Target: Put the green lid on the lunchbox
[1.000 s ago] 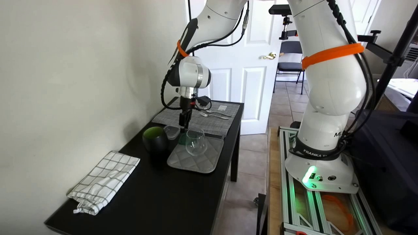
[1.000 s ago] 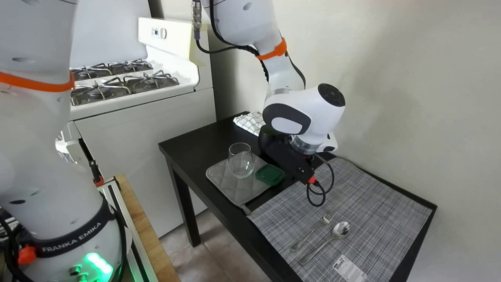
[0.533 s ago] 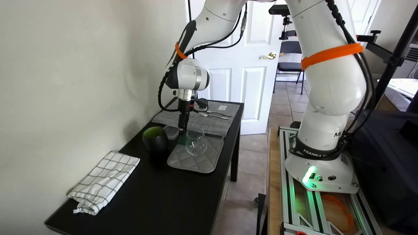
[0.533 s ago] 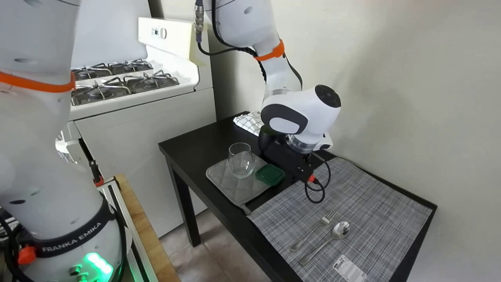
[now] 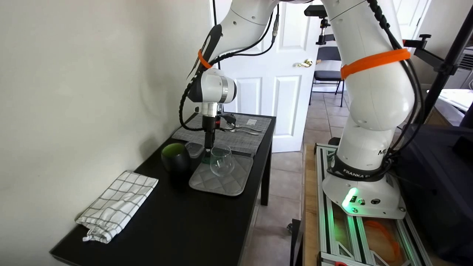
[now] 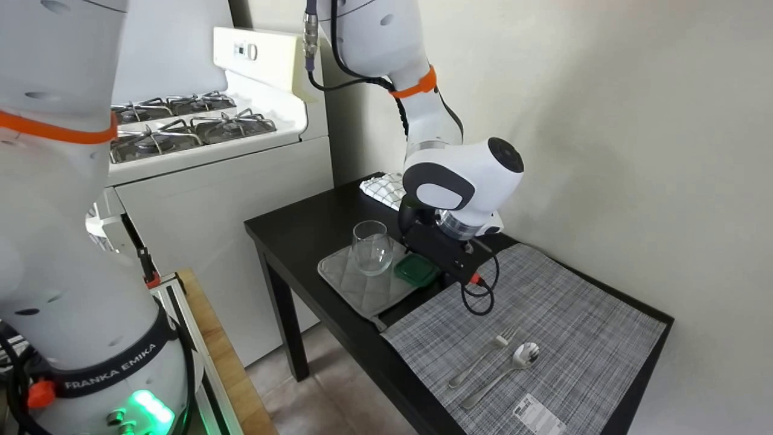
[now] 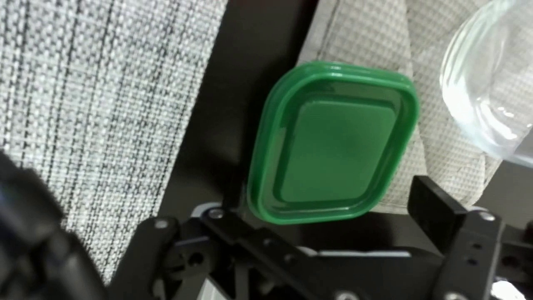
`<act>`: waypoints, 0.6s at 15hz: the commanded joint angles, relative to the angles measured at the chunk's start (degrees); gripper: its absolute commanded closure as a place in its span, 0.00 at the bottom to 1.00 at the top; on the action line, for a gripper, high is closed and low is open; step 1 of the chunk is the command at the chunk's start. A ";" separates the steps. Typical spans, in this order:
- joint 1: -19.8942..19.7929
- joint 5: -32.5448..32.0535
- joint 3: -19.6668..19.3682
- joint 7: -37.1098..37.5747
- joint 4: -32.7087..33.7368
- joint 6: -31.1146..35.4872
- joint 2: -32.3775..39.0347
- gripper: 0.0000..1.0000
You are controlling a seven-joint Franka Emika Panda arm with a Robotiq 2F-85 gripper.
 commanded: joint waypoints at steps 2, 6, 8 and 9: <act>0.13 -2.73 -0.39 0.19 0.95 -3.02 0.78 0.00; 0.03 -4.56 -0.59 0.61 1.13 -2.99 0.99 0.29; -0.11 -5.30 -0.86 0.80 1.29 -2.81 0.94 0.45; -0.17 -5.70 -1.05 0.95 1.44 -2.81 0.92 0.53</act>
